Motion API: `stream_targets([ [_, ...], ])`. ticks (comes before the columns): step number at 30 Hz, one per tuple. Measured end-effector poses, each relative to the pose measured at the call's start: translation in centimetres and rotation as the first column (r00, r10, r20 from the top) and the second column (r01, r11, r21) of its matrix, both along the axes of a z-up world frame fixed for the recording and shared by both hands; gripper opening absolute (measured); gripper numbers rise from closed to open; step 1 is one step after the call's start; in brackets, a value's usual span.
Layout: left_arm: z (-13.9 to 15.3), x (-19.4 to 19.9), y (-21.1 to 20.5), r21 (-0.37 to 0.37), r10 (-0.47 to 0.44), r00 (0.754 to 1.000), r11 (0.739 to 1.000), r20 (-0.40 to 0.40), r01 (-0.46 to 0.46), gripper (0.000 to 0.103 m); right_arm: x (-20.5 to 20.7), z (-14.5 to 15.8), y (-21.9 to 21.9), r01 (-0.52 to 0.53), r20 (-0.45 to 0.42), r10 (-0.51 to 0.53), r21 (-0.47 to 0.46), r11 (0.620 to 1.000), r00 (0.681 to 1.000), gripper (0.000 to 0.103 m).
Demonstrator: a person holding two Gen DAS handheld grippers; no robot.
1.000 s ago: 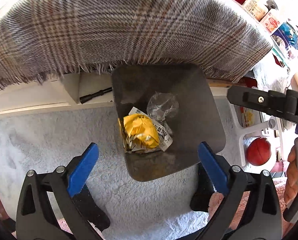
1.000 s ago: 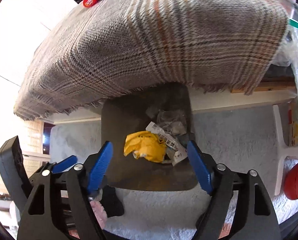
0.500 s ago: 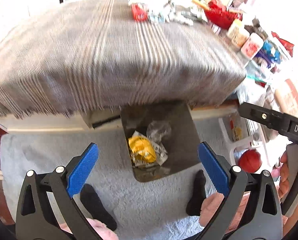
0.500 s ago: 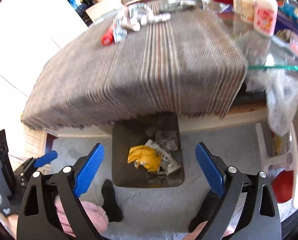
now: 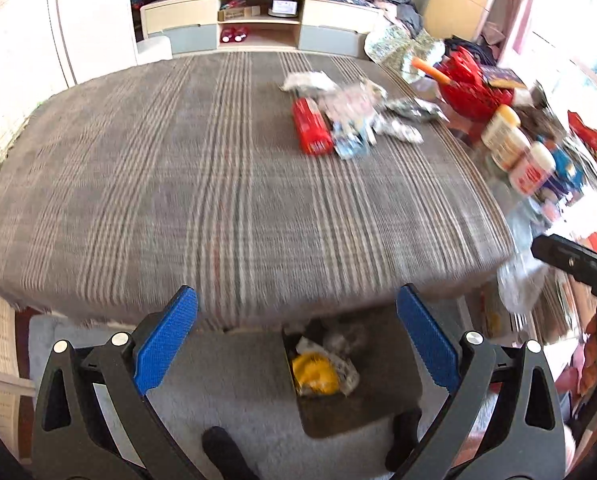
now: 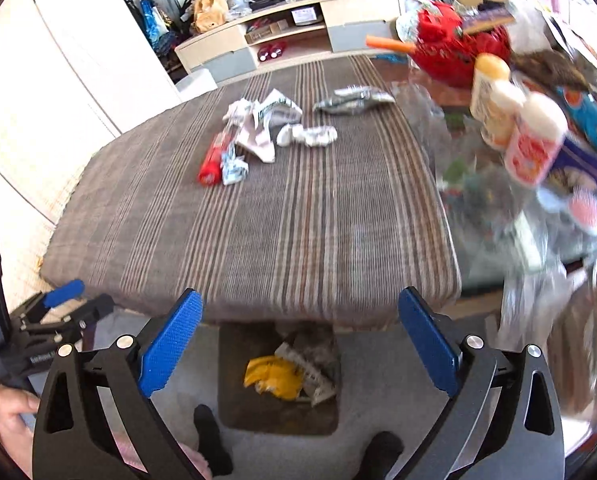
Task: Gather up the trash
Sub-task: 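Move both tools back over the remaining trash on the table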
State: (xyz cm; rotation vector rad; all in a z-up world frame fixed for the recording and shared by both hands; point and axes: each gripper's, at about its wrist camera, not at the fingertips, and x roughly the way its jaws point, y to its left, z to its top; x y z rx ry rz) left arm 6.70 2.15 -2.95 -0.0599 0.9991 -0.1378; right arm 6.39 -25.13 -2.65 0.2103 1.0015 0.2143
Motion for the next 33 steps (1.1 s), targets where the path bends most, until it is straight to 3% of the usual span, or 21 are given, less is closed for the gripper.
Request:
stream_targets([
  [6,0.9,6.1,-0.1,0.039,0.013,0.999,0.999,0.035,-0.014,0.095,5.3,-0.1,0.5,-0.031,0.046,0.032,-0.034,0.999,0.998,0.099],
  [13,1.1,12.7,-1.3,0.064,0.006,0.999,0.998,0.053,-0.009,0.092,11.9,-0.8,0.7,-0.034,0.064,0.034,0.008,0.999,0.997,0.097],
  [14,0.9,13.7,-1.6,0.067,0.005,0.999,0.998,0.05,-0.008,0.089,12.6,-0.8,0.8,-0.036,0.066,0.036,0.005,0.999,0.997,0.094],
  [16,0.6,15.4,-1.9,0.071,0.009,0.999,0.997,0.039,-0.012,0.077,14.5,-1.2,1.0,-0.046,0.061,0.046,-0.008,0.999,0.997,0.079],
  [22,-1.5,19.6,-2.4,0.098,-0.002,1.0,0.995,-0.002,0.003,0.07,18.3,-3.5,1.2,-0.053,0.018,0.053,0.025,0.998,0.998,0.057],
  [25,-2.8,21.0,-2.5,0.115,-0.005,1.0,0.993,-0.03,0.009,0.062,19.1,-4.2,1.6,-0.069,0.017,0.068,0.022,0.997,0.998,0.051],
  [27,-3.5,21.7,-2.5,0.117,-0.004,0.999,0.993,-0.045,0.009,0.061,19.4,-4.4,2.0,-0.084,0.019,0.084,0.008,0.996,0.996,0.05],
  [30,-4.1,22.2,-2.5,0.046,-0.02,0.997,0.999,-0.068,0.023,0.061,19.5,-4.4,2.5,-0.102,0.035,0.102,-0.01,0.995,0.994,0.05],
  [33,-4.6,22.6,-3.2,0.054,-0.032,0.997,0.998,-0.07,0.036,0.061,19.9,-4.6,2.8,-0.119,0.033,0.12,-0.02,0.993,0.992,0.046],
])
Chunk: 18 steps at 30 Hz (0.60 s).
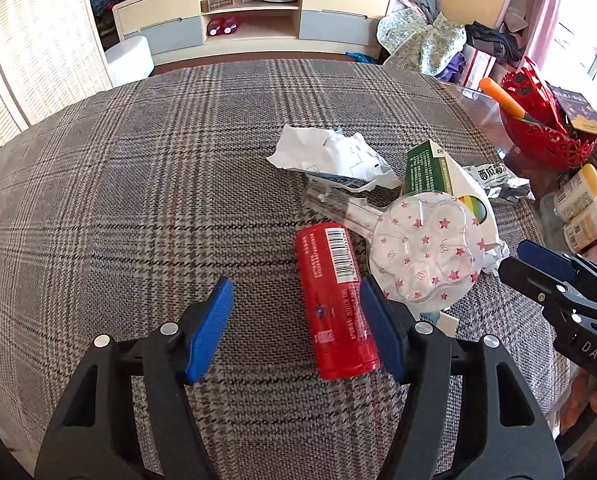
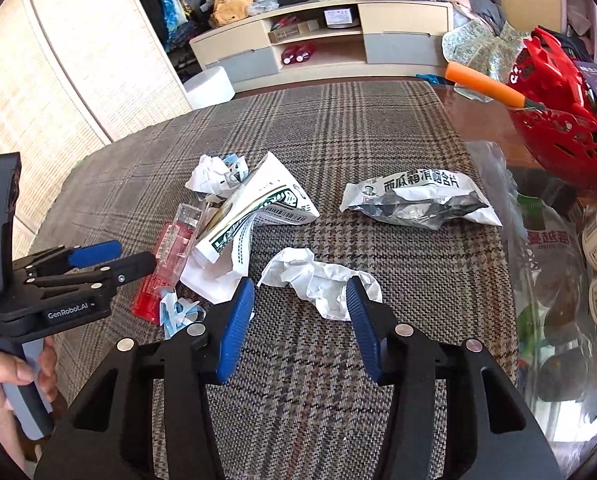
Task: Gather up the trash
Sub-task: 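Move both tools back over the remaining trash on the table, then grasp the red can with the left tool while the right tool grasps crumpled white paper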
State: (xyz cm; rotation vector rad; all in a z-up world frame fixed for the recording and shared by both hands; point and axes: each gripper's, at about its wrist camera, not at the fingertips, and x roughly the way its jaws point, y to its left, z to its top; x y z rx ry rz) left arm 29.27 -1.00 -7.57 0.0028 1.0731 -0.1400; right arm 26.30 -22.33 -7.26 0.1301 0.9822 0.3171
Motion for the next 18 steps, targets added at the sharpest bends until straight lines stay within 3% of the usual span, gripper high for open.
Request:
stream_targets([
  [8,-1.8,1.0,-1.6,0.005,-0.026,0.999,1.0,-0.035,0.027,0.055,1.1,-1.6,0.7,-0.028,-0.021,0.026,-0.072,0.997,0.999,0.043],
  [11,-2.2,1.4,-2.1,0.006,-0.044,0.998,0.999,-0.046,0.044,0.044,1.5,-1.9,1.1,-0.039,-0.027,0.036,-0.091,0.995,0.999,0.032],
  [13,-2.4,1.5,-2.3,0.016,-0.052,0.997,0.999,-0.048,0.052,0.039,1.8,-2.3,1.3,-0.049,-0.035,0.046,-0.106,0.993,0.998,0.014],
  [18,-2.3,1.4,-2.3,0.027,-0.06,0.997,0.998,-0.046,0.061,0.037,1.5,-2.6,1.2,-0.054,-0.038,0.051,-0.108,0.993,0.998,0.01],
])
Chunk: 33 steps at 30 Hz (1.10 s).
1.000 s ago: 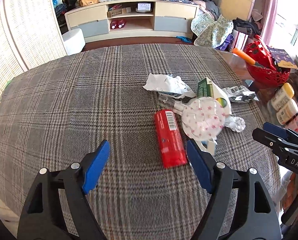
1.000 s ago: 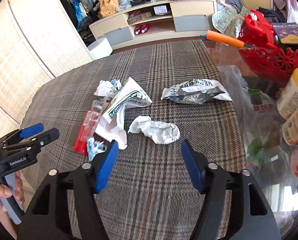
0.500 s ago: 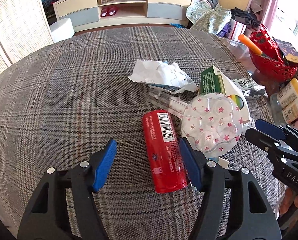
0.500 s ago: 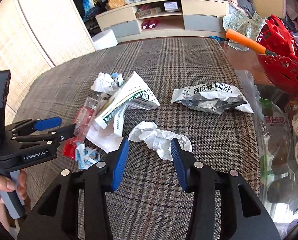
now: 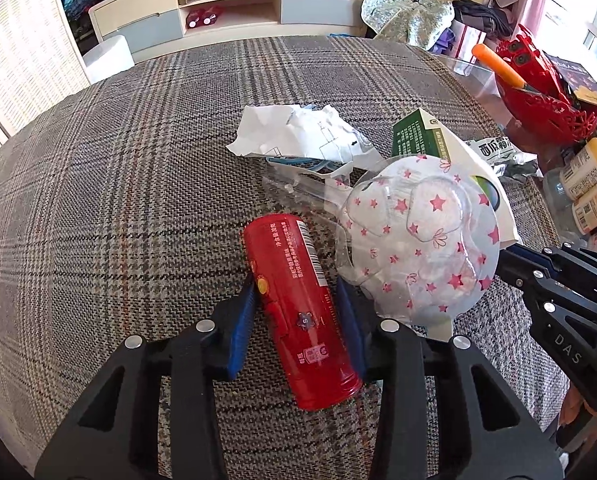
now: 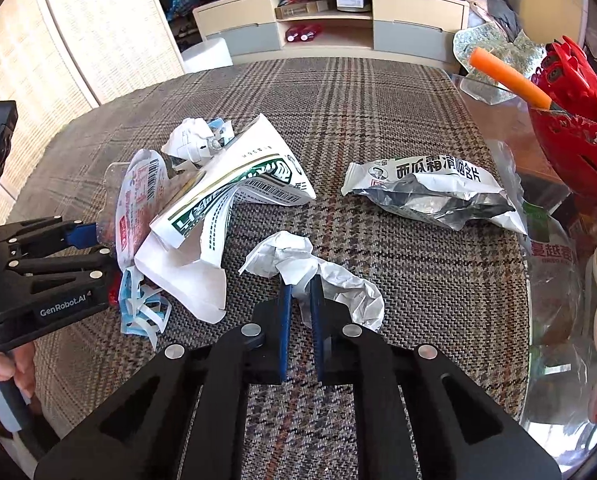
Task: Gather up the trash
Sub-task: 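Grasp the red can with the left tool while the right tool grasps crumpled white paper, then carry the can and paper down to the floor bin and release both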
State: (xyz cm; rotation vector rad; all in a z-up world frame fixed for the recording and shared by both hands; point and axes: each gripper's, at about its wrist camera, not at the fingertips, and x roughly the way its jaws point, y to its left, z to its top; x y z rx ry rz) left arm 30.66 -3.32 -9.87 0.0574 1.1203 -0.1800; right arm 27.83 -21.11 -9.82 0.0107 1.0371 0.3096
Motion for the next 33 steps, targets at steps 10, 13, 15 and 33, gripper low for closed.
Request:
stream_targets([
  [10,2.0,-5.0,0.7,-0.009,0.005,1.0,1.0,0.024,-0.005,0.033,-4.9,2.1,-0.1,0.001,0.007,-0.001,-0.005,1.0,1.0,0.01],
  [13,2.3,-7.8,0.5,-0.022,-0.001,1.0,1.0,0.029,0.001,0.033,-7.2,2.7,0.4,-0.002,0.008,0.002,0.002,1.0,1.0,0.01],
  [15,2.3,-9.3,0.5,-0.031,-0.008,1.0,0.999,0.02,0.008,0.033,-8.6,2.9,0.4,-0.003,0.003,0.003,0.015,1.0,1.0,0.01],
  [33,3.0,-26.4,1.9,-0.118,0.018,1.0,0.993,0.004,-0.018,0.033,-22.9,3.1,1.7,0.038,-0.07,-0.029,0.129,0.991,0.997,0.01],
])
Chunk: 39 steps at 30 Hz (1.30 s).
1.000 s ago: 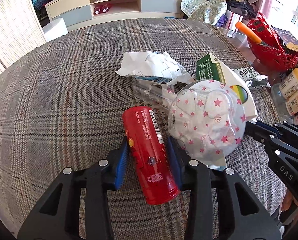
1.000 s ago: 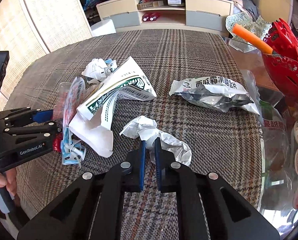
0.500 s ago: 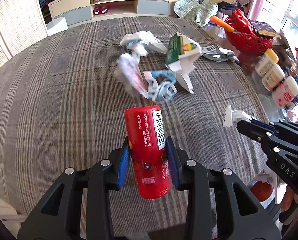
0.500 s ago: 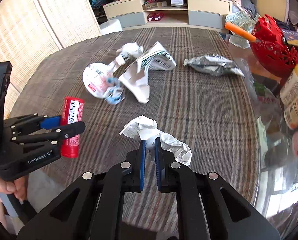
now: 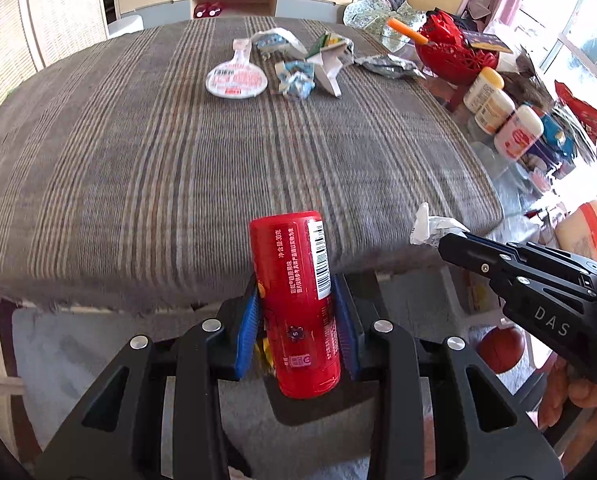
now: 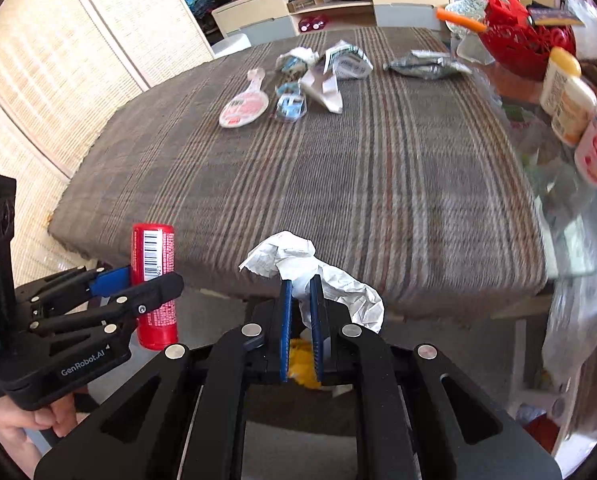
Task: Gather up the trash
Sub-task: 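Carry the can and paper down to the floor bin and release both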
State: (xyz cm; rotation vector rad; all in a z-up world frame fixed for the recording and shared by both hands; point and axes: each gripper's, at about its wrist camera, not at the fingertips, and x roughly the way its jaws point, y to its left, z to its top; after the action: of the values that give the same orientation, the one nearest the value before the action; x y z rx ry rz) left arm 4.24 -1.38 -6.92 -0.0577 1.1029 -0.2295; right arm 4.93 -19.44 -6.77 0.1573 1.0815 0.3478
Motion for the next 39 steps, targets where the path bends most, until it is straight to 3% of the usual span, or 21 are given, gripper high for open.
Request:
stream_targets([
  [9,-4.2,-4.8,-0.5,-0.009,-0.004,1.0,1.0,-0.016,0.004,0.033,-3.5,-4.9,-0.2,0.013,-0.098,-0.009,0.039,0.999,0.995,0.01],
  [22,-11.3,-5.6,-1.5,-0.028,-0.02,0.993,0.999,-0.112,0.017,0.033,-3.9,-10.9,-0.7,0.037,-0.195,-0.034,0.009,0.999,0.98,0.011],
  [34,-13.4,-4.4,-1.8,-0.005,-0.009,0.986,1.0,-0.165,0.008,0.034,-2.5,-11.7,0.4,0.028,-0.222,-0.026,0.005,1.0,0.975,0.014],
  [36,-13.5,-4.1,-2.0,-0.006,-0.003,0.986,1.0,-0.164,0.002,0.045,-2.3,-11.6,0.4,0.032,-0.223,-0.031,0.001,0.999,0.974,0.014],
  [39,-13.2,-4.1,-2.0,-0.003,-0.009,0.989,1.0,-0.149,0.009,0.051,-2.1,-11.5,0.6,0.033,-0.225,-0.032,0.002,0.999,0.974,0.016],
])
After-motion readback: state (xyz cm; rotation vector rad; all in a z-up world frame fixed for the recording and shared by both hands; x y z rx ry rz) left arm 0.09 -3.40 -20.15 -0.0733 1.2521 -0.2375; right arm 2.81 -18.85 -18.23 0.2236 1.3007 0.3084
